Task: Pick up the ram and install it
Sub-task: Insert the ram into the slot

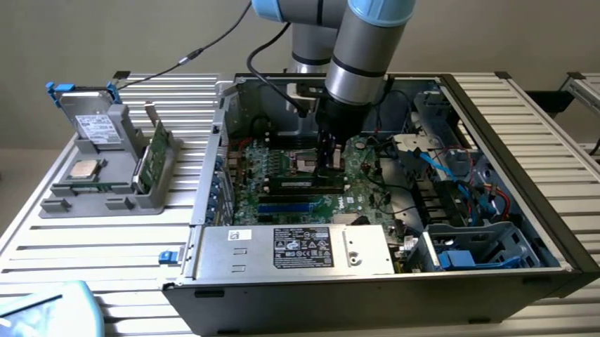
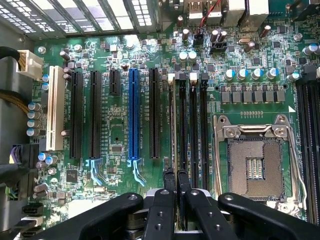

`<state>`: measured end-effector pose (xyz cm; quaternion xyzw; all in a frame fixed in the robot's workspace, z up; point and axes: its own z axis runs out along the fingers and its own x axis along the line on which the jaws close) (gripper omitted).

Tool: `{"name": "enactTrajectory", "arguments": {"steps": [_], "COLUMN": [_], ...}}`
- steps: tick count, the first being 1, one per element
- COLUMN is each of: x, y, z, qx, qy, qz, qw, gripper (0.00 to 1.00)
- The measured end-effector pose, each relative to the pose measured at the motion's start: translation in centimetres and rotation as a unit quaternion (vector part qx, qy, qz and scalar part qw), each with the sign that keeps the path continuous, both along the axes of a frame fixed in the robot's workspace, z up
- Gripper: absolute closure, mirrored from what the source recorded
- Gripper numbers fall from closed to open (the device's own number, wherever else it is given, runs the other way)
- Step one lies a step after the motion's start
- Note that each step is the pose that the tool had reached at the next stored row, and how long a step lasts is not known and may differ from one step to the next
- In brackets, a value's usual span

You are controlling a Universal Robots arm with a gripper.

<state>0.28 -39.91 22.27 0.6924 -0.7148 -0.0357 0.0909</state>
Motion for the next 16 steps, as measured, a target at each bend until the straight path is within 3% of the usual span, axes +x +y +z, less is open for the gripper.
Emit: {"name": "enactTrajectory", "arguments": {"steps": [16], "x": [0.0], "y": [0.0], "z": [-0.13], "qx": [0.0], "qy": [0.0], "qz": [0.0], "qw": [1.0], "gripper": [0.87]}}
